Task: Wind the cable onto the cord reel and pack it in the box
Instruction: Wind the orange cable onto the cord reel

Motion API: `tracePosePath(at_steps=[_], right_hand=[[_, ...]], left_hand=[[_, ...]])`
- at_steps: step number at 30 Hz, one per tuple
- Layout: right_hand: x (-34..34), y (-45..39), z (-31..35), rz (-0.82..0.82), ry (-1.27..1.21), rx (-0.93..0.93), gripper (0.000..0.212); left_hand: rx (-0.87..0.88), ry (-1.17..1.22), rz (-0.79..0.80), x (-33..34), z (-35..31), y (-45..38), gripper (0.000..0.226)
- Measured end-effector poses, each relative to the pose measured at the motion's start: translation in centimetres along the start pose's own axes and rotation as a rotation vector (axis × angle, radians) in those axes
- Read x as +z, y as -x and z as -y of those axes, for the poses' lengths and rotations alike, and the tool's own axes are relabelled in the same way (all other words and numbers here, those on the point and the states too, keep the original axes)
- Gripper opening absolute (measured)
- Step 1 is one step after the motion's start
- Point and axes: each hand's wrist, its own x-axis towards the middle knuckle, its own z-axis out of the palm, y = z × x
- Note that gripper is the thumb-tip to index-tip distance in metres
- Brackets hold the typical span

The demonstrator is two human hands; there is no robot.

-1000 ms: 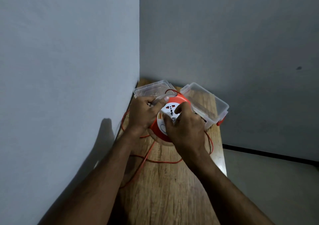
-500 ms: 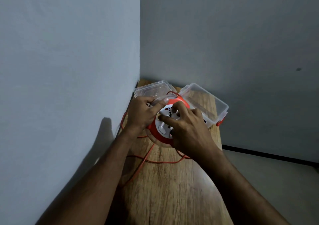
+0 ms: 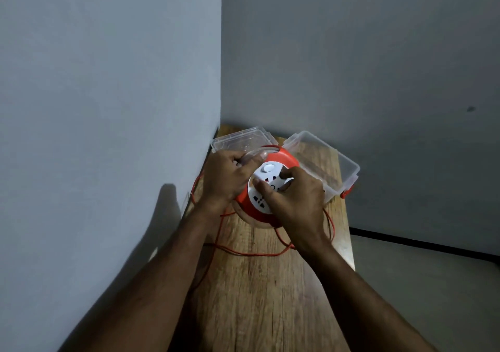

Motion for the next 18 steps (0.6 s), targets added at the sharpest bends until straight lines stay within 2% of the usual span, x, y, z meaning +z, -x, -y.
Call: tracePosePath(at_steps=[2, 4, 5, 7, 9, 11, 14, 18], right_hand=[[-0.3, 0.4, 0.2, -0.036, 0.171, -0.129, 0.053], [-1.0, 0.8, 0.5, -0.078, 0.327, -0.409, 0.042], [-1.5, 0.8, 0.5, -0.064, 0.368, -0.537, 0.040], [-2.1, 0.6, 0.3, 0.070, 0.462, -0.663, 0.052], [-2.1, 0.2, -0.1, 0.219, 0.630, -0.661, 0.072], [-2.0, -0.2, -0.4, 0.295, 0.738, -0.616, 0.083], [-2.0, -0.4, -0.4, 0.324, 0.758, -0.609, 0.083], [-2.2, -1.0, -0.7, 0.256, 0.666, -0.636, 0.073]], left_hand=[[-0.033, 0.014, -0.001, -0.1, 0.2, -0.1, 0.033], [-0.061, 0.024, -0.017, -0.3, 0.4, -0.6, 0.033], [-0.060, 0.019, -0.019, -0.5, 0.6, -0.8, 0.034], [-0.039, 0.006, -0.005, -0.7, 0.8, -1.0, 0.036], [-0.008, 0.000, 0.009, -0.7, 0.7, -0.9, 0.035], [0.013, 0.001, 0.022, -0.6, 0.6, -0.7, 0.035], [0.022, -0.016, 0.030, -0.3, 0.7, -0.6, 0.041], [0.028, -0.007, 0.032, -0.2, 0.7, -0.4, 0.039]])
